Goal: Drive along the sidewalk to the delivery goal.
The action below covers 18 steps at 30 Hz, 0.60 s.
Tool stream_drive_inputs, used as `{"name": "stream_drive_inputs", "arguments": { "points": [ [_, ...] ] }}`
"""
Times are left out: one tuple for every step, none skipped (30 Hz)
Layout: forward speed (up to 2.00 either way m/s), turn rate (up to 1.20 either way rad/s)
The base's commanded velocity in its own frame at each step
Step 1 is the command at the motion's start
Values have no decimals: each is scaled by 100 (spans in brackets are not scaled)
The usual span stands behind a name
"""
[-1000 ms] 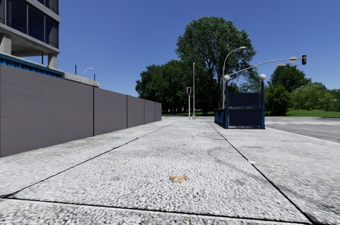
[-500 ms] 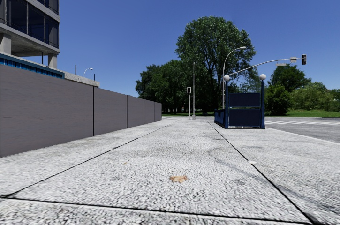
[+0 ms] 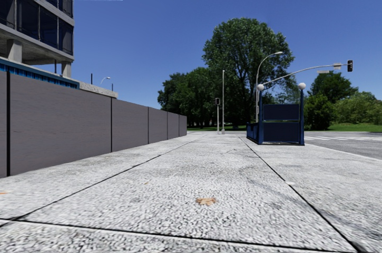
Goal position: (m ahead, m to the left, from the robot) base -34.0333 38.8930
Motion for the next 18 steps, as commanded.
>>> {"name": "stream_drive_inputs", "arguments": {
  "points": [
    [0,37],
    [0,37],
    [0,37],
    [0,37],
    [0,38],
    [0,47],
    [0,47],
    [0,53],
    [0,55],
    [0,55],
    [0,55],
    [0,55],
    [0,55],
    [0,55],
    [0,55],
    [0,55],
    [0,55],
    [0,55]
  ]
}}
